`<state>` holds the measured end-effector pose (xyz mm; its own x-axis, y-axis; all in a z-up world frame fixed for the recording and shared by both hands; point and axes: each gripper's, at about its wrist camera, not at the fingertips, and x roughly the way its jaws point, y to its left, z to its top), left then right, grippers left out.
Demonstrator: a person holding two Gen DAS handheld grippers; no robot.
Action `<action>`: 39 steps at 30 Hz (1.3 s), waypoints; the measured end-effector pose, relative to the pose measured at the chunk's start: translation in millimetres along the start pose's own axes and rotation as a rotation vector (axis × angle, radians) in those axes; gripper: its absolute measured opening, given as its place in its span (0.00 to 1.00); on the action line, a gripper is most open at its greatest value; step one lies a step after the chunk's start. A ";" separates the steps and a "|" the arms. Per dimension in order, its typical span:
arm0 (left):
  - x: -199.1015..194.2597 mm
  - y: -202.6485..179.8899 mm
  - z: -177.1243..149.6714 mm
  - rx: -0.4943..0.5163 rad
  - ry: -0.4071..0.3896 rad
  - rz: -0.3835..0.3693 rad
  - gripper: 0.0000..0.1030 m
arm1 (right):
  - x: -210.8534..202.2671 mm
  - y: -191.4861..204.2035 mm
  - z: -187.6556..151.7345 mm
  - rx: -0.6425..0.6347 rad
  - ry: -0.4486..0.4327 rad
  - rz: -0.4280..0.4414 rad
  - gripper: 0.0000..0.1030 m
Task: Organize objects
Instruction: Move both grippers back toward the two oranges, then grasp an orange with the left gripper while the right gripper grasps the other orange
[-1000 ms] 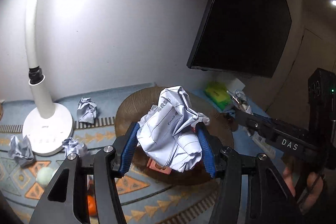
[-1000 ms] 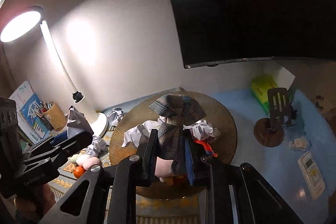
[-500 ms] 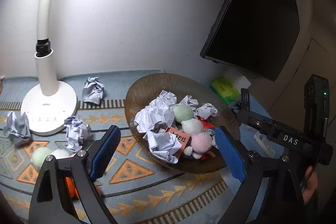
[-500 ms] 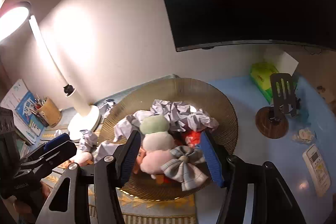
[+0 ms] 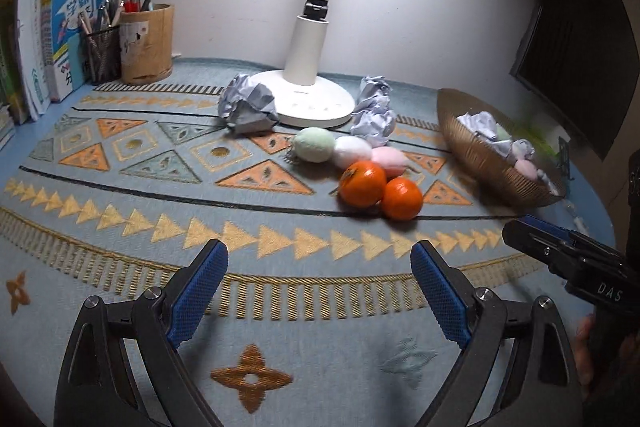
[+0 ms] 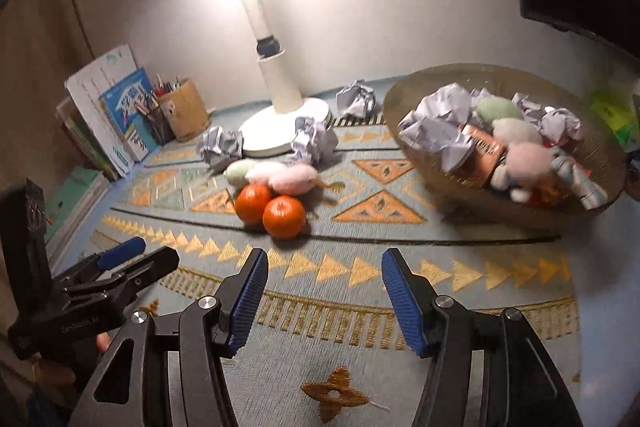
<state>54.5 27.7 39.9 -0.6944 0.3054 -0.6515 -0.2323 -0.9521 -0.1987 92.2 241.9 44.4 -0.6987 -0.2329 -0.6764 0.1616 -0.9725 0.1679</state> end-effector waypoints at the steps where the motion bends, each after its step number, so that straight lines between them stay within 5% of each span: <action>1: 1.0 3.2 -1.9 0.000 -0.001 0.017 0.89 | 7.5 2.4 -5.0 -0.016 0.014 -0.011 0.56; 5: -7.5 8.7 -2.2 -0.032 -0.062 -0.012 0.90 | 8.9 2.5 -8.6 -0.044 -0.013 -0.020 0.57; 17: 12.0 -9.6 -7.6 0.059 0.064 0.068 0.92 | 21.2 12.3 -11.5 -0.086 0.045 -0.066 0.61; 24: 16.1 -11.0 -7.5 0.062 0.086 0.109 0.92 | 28.2 6.8 -6.8 -0.057 0.102 0.030 0.61; 27: 20.0 -16.8 1.8 0.112 0.111 0.032 0.92 | 36.5 -6.1 8.0 0.035 0.159 0.166 0.61; 30: 27.2 -14.0 30.4 0.070 0.125 -0.115 0.91 | 41.4 6.2 29.2 -0.097 0.107 0.065 0.61; 32: 45.1 -12.2 49.9 0.038 0.180 -0.249 0.91 | 52.9 13.8 38.2 -0.165 0.113 0.083 0.61; 35: 74.0 -9.9 64.5 0.055 0.203 -0.227 0.87 | 72.7 17.4 43.2 -0.203 0.137 0.120 0.60; 37: 89.7 -3.6 66.4 0.027 0.237 -0.293 0.74 | 81.2 18.1 44.0 -0.222 0.135 0.116 0.58; 39: 101.2 0.3 66.5 -0.007 0.260 -0.335 0.73 | 88.6 19.3 46.6 -0.232 0.135 0.119 0.57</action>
<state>-61.1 59.2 22.6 -0.3857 0.5855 -0.7131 -0.4108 -0.8010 -0.4355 0.9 202.9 21.2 -0.5688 -0.3296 -0.7535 0.4032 -0.9103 0.0938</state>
